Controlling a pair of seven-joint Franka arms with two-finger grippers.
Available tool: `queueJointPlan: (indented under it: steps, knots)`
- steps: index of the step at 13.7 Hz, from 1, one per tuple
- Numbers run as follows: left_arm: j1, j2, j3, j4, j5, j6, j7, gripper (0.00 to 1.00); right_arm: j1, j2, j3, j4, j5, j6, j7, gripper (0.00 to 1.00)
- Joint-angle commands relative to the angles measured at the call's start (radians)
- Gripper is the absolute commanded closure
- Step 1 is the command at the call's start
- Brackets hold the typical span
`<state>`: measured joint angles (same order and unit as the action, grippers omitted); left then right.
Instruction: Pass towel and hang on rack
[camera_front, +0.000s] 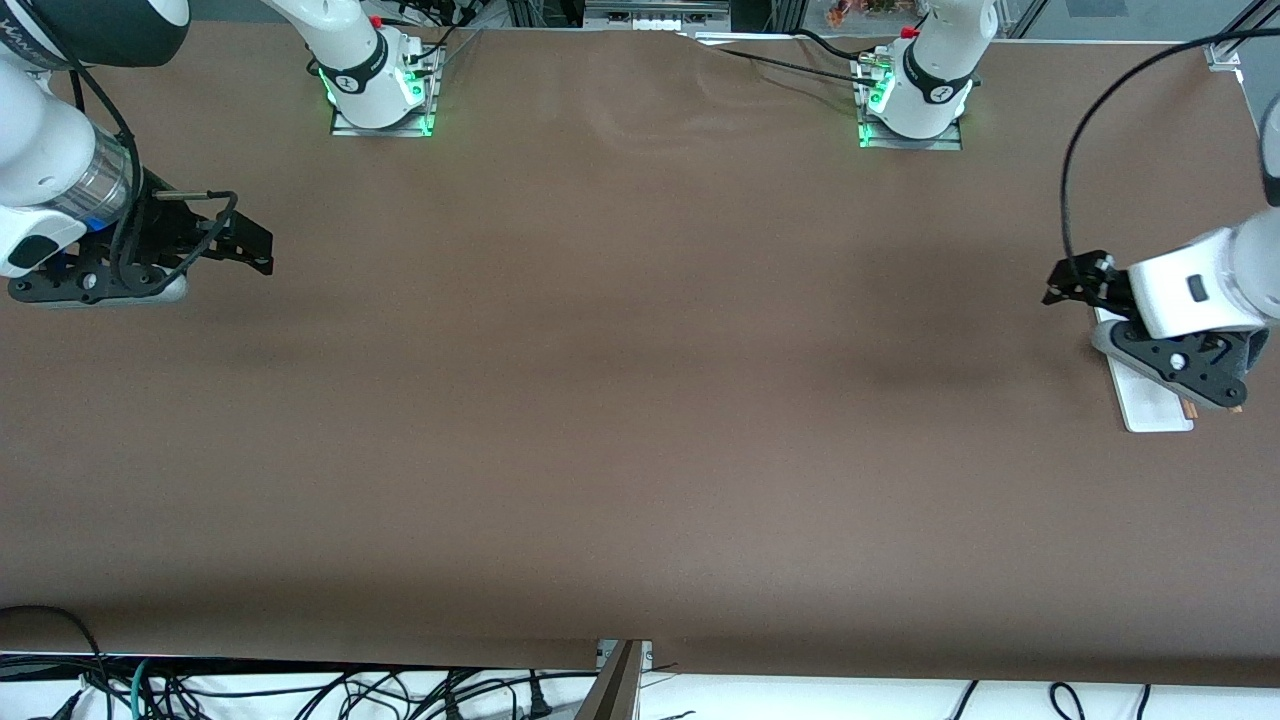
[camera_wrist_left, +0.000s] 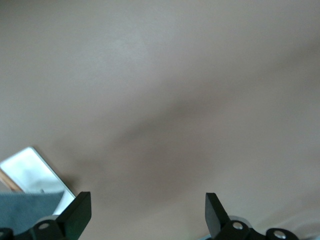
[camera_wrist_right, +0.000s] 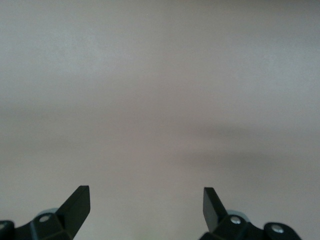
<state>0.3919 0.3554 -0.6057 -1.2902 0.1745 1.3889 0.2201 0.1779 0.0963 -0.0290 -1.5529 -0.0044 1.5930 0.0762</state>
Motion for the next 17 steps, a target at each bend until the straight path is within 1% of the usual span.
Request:
queueJointPlan:
  steps: [1,2,3,4,5,6,7,8,12,14,17]
  knots:
    - [-0.149,-0.145,0.165,-0.102,-0.056,0.008,-0.192,0.00,0.006,-0.003,-0.005,0.004,0.000,-0.007,-0.038,0.00]
    - [-0.225,-0.189,0.278,-0.141,-0.102,0.056,-0.247,0.00,0.005,-0.003,-0.005,0.004,0.001,-0.007,-0.038,0.00]
    - [-0.308,-0.241,0.387,-0.218,-0.128,0.131,-0.274,0.00,0.005,-0.003,-0.005,0.004,0.001,-0.007,-0.038,0.00]
    - [-0.355,-0.295,0.443,-0.306,-0.139,0.216,-0.275,0.00,0.006,-0.003,-0.005,0.004,0.001,-0.007,-0.038,0.00]
    - [-0.364,-0.346,0.457,-0.387,-0.151,0.290,-0.277,0.00,0.006,-0.003,-0.005,0.004,0.001,-0.005,-0.038,0.00]
    - [-0.372,-0.386,0.468,-0.446,-0.161,0.326,-0.280,0.00,0.005,-0.003,-0.005,0.002,0.001,-0.004,-0.038,0.00]
    - [-0.383,-0.406,0.483,-0.480,-0.161,0.332,-0.280,0.00,0.005,-0.003,-0.005,0.002,0.001,-0.001,-0.038,0.00]
    - [-0.389,-0.417,0.503,-0.494,-0.165,0.332,-0.278,0.00,0.005,-0.003,-0.005,0.002,0.001,-0.001,-0.038,0.00]
    - [-0.419,-0.415,0.520,-0.492,-0.173,0.332,-0.278,0.00,0.002,0.000,-0.006,0.002,0.001,0.005,-0.047,0.00]
    - [-0.427,-0.402,0.533,-0.468,-0.217,0.332,-0.283,0.00,-0.001,0.008,-0.008,0.002,0.001,0.007,-0.061,0.00]
    - [-0.435,-0.403,0.546,-0.468,-0.211,0.329,-0.283,0.00,-0.005,0.010,-0.008,0.004,0.001,0.007,-0.062,0.00]
